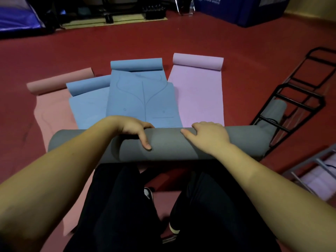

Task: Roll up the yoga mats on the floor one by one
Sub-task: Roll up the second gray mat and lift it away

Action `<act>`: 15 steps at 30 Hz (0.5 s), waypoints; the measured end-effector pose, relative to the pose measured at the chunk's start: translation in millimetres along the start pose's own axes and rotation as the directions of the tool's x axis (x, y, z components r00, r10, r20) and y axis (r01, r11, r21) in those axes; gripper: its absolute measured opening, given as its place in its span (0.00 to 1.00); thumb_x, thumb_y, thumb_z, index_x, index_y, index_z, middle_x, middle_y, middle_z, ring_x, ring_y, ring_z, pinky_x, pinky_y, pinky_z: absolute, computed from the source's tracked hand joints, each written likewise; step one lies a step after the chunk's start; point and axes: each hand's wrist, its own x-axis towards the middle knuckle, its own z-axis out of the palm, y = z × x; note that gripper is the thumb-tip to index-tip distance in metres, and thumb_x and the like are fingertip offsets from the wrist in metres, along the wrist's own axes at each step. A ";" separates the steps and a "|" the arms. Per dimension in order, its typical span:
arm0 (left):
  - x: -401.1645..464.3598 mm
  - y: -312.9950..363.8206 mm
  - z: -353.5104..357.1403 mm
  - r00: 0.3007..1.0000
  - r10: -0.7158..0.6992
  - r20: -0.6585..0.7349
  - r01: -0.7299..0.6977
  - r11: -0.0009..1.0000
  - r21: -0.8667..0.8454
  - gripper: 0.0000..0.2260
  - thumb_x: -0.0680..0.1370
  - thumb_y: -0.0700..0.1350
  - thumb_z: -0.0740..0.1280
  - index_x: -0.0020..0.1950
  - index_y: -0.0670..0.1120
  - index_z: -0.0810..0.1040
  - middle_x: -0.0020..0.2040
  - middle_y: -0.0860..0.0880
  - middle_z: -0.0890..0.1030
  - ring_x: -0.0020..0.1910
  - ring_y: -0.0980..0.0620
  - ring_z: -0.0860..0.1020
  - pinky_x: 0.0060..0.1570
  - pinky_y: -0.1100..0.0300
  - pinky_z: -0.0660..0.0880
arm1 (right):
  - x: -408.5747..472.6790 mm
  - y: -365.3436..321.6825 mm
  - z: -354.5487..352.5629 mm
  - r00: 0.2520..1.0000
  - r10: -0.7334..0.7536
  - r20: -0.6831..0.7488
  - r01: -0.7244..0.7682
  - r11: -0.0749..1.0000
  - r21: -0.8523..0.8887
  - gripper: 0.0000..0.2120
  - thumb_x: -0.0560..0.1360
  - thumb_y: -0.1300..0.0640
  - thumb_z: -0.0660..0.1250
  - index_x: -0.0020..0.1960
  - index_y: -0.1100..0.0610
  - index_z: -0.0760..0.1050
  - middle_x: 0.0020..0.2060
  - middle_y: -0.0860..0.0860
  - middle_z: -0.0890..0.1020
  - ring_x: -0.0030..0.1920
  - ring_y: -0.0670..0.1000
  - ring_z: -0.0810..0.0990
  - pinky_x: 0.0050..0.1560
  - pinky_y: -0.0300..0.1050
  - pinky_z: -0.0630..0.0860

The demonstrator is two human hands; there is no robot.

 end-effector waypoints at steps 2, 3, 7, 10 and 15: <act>-1.9 1.2 0.7 1.000 0.006 -0.010 -0.007 1.000 -0.015 0.39 0.52 0.55 0.81 0.63 0.57 0.75 0.60 0.52 0.80 0.59 0.50 0.79 0.63 0.51 0.74 | 4.6 0.7 -1.7 0.999 -0.003 0.037 0.002 1.000 0.023 0.31 0.77 0.29 0.46 0.49 0.52 0.77 0.50 0.52 0.81 0.53 0.57 0.78 0.48 0.50 0.66; -3.9 2.1 1.8 0.999 0.012 -0.032 -0.013 1.000 -0.010 0.39 0.53 0.55 0.81 0.63 0.57 0.74 0.60 0.53 0.80 0.59 0.51 0.78 0.62 0.53 0.74 | 7.1 1.5 -2.4 0.999 -0.009 0.049 0.007 0.999 0.033 0.31 0.77 0.29 0.46 0.46 0.52 0.76 0.48 0.52 0.80 0.52 0.56 0.78 0.46 0.49 0.65; -16.1 -1.6 11.2 0.955 0.105 -0.277 -0.052 0.980 0.190 0.41 0.56 0.65 0.75 0.69 0.59 0.71 0.63 0.58 0.76 0.60 0.55 0.75 0.61 0.56 0.70 | 16.2 4.5 -2.3 0.995 -0.002 0.102 -0.006 0.998 0.069 0.31 0.76 0.28 0.45 0.42 0.51 0.74 0.42 0.49 0.78 0.48 0.54 0.78 0.43 0.48 0.67; -22.8 -17.0 36.7 0.823 0.253 -0.508 -0.034 0.915 0.401 0.38 0.64 0.73 0.62 0.70 0.57 0.71 0.66 0.59 0.73 0.64 0.56 0.72 0.62 0.53 0.71 | 26.1 6.0 -1.5 0.984 0.030 0.176 -0.049 0.993 0.109 0.34 0.75 0.27 0.44 0.46 0.51 0.78 0.45 0.50 0.81 0.48 0.55 0.78 0.44 0.48 0.69; -16.0 -49.0 99.5 0.527 0.532 -0.663 0.205 0.678 0.706 0.46 0.65 0.74 0.66 0.72 0.42 0.70 0.67 0.42 0.75 0.66 0.39 0.73 0.65 0.36 0.66 | 42.0 5.7 -2.7 0.953 0.033 0.302 -0.079 0.987 0.143 0.36 0.75 0.26 0.45 0.50 0.53 0.80 0.50 0.53 0.81 0.47 0.55 0.75 0.44 0.47 0.69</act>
